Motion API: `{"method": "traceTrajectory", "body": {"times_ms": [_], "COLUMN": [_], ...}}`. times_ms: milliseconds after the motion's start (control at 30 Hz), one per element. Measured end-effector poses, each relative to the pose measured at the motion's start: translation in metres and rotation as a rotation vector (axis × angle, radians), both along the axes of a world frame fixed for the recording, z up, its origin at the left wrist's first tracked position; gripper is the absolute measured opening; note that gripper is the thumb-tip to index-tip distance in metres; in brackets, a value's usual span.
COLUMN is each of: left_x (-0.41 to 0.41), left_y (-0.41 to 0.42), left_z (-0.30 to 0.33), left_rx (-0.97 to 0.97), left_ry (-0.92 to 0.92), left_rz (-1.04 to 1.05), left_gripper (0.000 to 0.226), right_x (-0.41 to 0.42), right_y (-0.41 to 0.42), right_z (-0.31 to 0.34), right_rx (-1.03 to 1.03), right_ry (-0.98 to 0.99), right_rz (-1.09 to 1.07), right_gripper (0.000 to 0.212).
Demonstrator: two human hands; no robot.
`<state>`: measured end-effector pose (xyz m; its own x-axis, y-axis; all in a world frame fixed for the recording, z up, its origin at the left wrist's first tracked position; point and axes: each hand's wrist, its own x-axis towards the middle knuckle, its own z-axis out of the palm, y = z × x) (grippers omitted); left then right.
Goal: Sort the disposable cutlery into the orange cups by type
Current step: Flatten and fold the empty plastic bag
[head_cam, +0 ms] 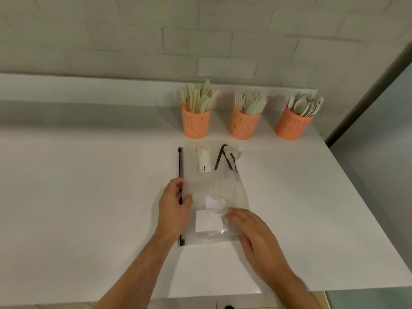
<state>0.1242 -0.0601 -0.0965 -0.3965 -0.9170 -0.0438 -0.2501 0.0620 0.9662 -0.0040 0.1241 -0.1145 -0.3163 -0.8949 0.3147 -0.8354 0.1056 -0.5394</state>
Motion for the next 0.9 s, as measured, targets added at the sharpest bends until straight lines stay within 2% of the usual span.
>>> {"method": "traceTrajectory", "body": {"times_ms": [100, 200, 267, 367, 400, 467, 567, 667, 733, 833, 900], "left_x": [0.003, 0.007, 0.008, 0.011, 0.011, 0.012, 0.014, 0.017, 0.019, 0.021, 0.021], "left_y": [-0.003, -0.014, -0.020, -0.026, -0.028, -0.034, -0.040, -0.042, -0.044, -0.046, -0.047], "left_z": [-0.001, -0.012, -0.015, -0.010, -0.008, -0.003, 0.005, 0.006, 0.004, 0.004, 0.004], "left_rx": [-0.109, -0.288, -0.316, -0.314, -0.305, -0.286, -0.249, -0.226, -0.210, -0.199, -0.197], "left_ry": [-0.080, -0.261, -0.308, -0.334, -0.323, -0.287, -0.250, -0.223, -0.219, -0.238, -0.247], "left_rz": [-0.024, -0.111, -0.173, -0.262, -0.301, -0.371, -0.411, -0.418, -0.428, -0.457, -0.468], "left_gripper": [0.059, 0.079, 0.074, 0.065, 0.064, 0.065, 0.067, 0.064, 0.062, 0.060, 0.060], "right_x": [-0.005, -0.012, -0.026, -0.074, -0.093, -0.129, -0.162, -0.174, -0.178, -0.177, -0.175], "right_y": [0.004, 0.005, -0.003, -0.036, -0.051, -0.080, -0.107, -0.124, -0.130, -0.135, -0.139], "right_z": [-0.006, 0.005, 0.024, 0.050, 0.055, 0.061, 0.061, 0.067, 0.070, 0.069, 0.067], "right_rx": [0.007, 0.009, -0.051, -0.127, -0.105, 0.074, 0.378, 0.534, 0.507, 0.334, 0.314], "right_ry": [-0.020, -0.112, -0.245, -0.328, -0.351, -0.392, -0.478, -0.541, -0.560, -0.801, -0.920], "right_rz": [0.055, 0.143, 0.108, -0.104, -0.175, -0.214, -0.036, 0.056, 0.080, 0.123, 0.142], "right_gripper": [0.043, 0.032, 0.034, 0.052, 0.059, 0.064, 0.048, 0.024, 0.013, 0.006, 0.018]}}
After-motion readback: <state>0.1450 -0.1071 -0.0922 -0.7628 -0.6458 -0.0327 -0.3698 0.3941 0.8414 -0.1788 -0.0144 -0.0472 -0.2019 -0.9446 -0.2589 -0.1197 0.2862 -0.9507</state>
